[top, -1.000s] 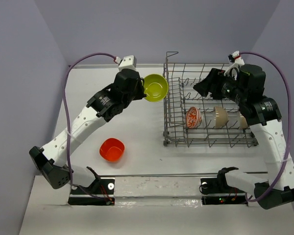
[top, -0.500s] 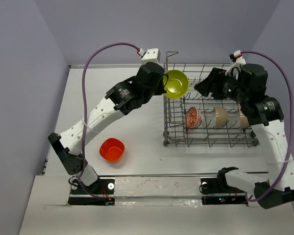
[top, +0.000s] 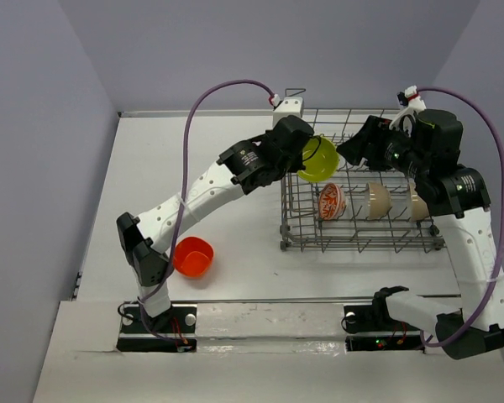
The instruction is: Load the bowls into the dish rack
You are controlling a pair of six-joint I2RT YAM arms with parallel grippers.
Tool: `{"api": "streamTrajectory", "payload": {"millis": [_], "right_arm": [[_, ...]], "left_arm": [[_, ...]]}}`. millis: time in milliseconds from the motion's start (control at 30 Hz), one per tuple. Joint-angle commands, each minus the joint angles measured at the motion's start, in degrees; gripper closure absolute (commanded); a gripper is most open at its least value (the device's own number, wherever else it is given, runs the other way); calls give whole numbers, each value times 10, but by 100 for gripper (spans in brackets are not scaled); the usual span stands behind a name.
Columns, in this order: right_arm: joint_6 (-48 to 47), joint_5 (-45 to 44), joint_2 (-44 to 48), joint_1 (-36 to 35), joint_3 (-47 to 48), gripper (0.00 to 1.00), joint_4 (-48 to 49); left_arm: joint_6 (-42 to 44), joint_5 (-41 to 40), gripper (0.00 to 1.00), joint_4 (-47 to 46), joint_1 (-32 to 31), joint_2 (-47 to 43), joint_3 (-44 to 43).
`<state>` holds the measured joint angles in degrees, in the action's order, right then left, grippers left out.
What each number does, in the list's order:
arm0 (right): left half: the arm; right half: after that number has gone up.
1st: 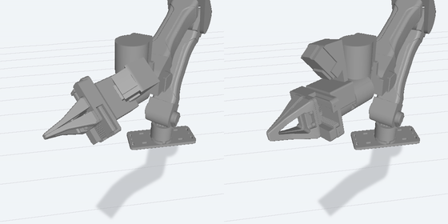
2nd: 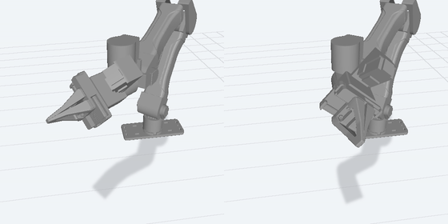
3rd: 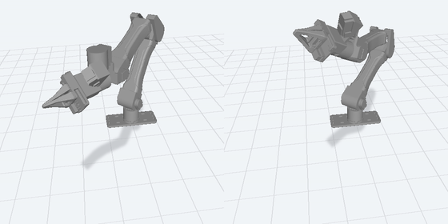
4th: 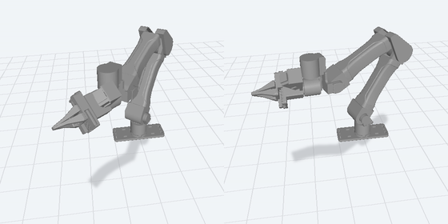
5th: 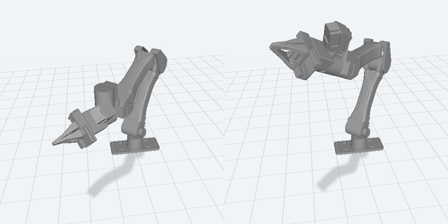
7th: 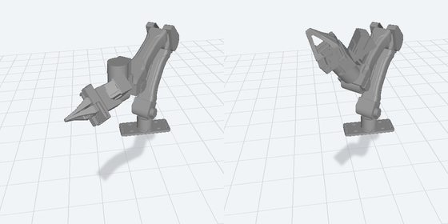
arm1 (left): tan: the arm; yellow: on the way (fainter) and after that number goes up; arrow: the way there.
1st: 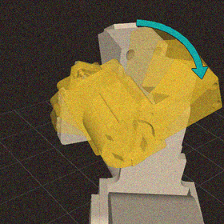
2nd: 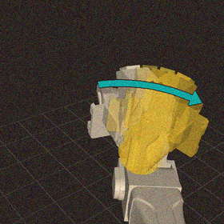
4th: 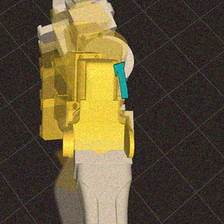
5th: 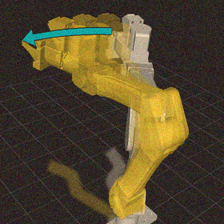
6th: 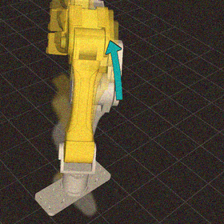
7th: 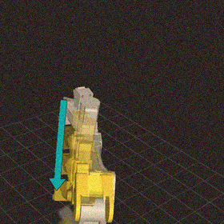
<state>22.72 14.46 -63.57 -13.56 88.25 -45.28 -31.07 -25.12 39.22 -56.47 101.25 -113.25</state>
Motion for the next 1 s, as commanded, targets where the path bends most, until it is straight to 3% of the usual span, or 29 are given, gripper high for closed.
{"api": "streamTrajectory", "payload": {"millis": [0, 267, 433, 567, 767, 867, 967], "right_arm": [[-7, -9, 12, -4, -4, 30, 0], [-11, -16, -6, -4, -19, 34, 12], [-13, -37, -29, -4, -9, 43, 13], [-15, -55, -37, -9, -14, 60, 18], [-18, -71, -44, -9, -17, 76, 23], [-19, -77, -45, -9, -15, 82, 21], [-22, -92, -45, -9, -7, 82, 12]], "left_arm": [[2, -19, 100, -22, -13, -14, -60], [13, -30, 100, -22, -32, -2, -93], [15, -30, 100, -21, -41, 6, -106], [17, -32, 100, -24, -44, 5, -107], [22, -38, 100, -25, -45, 5, -107], [24, -41, 100, -26, -46, 4, -102], [25, -48, 100, -25, -46, 5, -102]]}}
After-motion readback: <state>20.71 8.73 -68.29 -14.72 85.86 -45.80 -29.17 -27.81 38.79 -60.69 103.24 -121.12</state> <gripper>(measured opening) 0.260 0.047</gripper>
